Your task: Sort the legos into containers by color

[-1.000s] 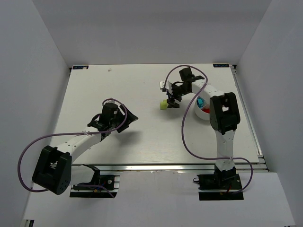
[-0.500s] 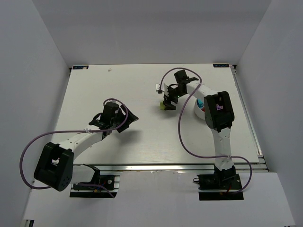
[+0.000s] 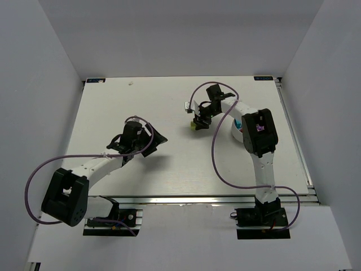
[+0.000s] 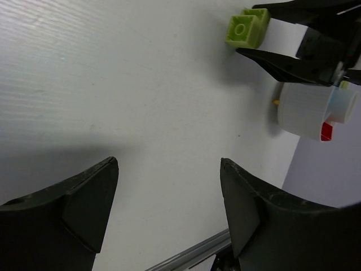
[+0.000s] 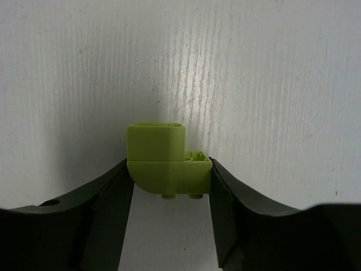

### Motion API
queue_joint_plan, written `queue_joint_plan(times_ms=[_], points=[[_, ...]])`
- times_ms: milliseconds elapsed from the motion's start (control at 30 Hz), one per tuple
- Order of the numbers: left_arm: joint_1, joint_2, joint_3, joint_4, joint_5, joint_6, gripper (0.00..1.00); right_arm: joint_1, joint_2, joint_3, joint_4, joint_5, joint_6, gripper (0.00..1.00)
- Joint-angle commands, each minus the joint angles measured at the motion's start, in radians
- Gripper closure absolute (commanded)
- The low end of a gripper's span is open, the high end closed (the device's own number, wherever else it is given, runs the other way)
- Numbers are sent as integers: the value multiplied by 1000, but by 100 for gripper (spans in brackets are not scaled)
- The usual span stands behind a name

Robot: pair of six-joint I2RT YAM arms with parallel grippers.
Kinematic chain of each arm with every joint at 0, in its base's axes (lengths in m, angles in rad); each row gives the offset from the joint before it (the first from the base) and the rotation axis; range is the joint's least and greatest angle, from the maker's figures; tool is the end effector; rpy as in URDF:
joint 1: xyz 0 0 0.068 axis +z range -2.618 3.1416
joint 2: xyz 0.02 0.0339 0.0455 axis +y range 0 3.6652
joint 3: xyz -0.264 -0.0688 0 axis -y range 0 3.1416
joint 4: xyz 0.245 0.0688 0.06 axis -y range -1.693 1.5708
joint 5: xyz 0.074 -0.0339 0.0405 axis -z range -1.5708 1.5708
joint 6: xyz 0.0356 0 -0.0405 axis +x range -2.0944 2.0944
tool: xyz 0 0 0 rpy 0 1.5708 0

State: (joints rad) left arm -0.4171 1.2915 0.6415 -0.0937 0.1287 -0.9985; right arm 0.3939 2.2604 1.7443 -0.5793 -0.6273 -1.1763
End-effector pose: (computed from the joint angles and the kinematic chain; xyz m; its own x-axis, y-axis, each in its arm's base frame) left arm 0.2350 -0.1091 0.1928 -0.7456 -0.5815 -0.3255 -0.2560 0.7009 -0.6658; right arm 0.4331 0.2026 0.1570 0.2003 -0.7262 -0.6577 -0.9727 -0.0673 -0.2220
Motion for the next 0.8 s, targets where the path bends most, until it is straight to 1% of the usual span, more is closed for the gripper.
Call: queue_joint_plan(times_ms=[0, 67, 100, 167, 200, 233, 267, 300, 333, 367, 400, 467, 567, 633, 767], points=[[-2, 17, 21, 130, 98, -29, 18, -1, -1, 26, -28, 0, -28, 49], [-2, 26, 14, 214, 133, -52, 18, -1, -12, 24, -33, -11, -29, 55], [-2, 38, 12, 241, 167, -60, 18, -1, -18, 24, -37, -17, -31, 62], [-3, 49, 10, 317, 204, -75, 18, -1, -51, 15, -51, -47, -29, 69], [-5, 66, 9, 351, 247, -86, 18, -1, -68, 5, -59, -63, -29, 74], [-6, 74, 3, 388, 270, -95, 18, -1, -88, -8, -65, -83, -29, 75], [-11, 81, -2, 467, 291, -120, 17, -1, -138, -25, -82, -125, -34, 77], [-14, 89, -5, 501, 310, -130, 17, 0, -169, -64, -89, -143, -37, 80], [-18, 106, -6, 529, 334, -140, 17, 8, -195, -86, -99, -159, -43, 84], [-29, 112, -6, 573, 345, -149, 17, 13, -255, -107, -115, -184, -46, 88], [-35, 120, -5, 594, 353, -153, 17, 17, -284, -150, -120, -198, -46, 94], [-57, 144, 6, 632, 380, -163, 18, 31, -362, -192, -128, -224, -40, 100], [-89, 178, 20, 655, 408, -170, 18, 57, -455, -276, -102, -221, 6, 100], [-106, 195, 33, 657, 413, -172, 19, 71, -495, -325, -53, -218, 64, 100], [-140, 215, 35, 705, 411, -195, 21, 97, -564, -368, -27, -183, 92, 100]])
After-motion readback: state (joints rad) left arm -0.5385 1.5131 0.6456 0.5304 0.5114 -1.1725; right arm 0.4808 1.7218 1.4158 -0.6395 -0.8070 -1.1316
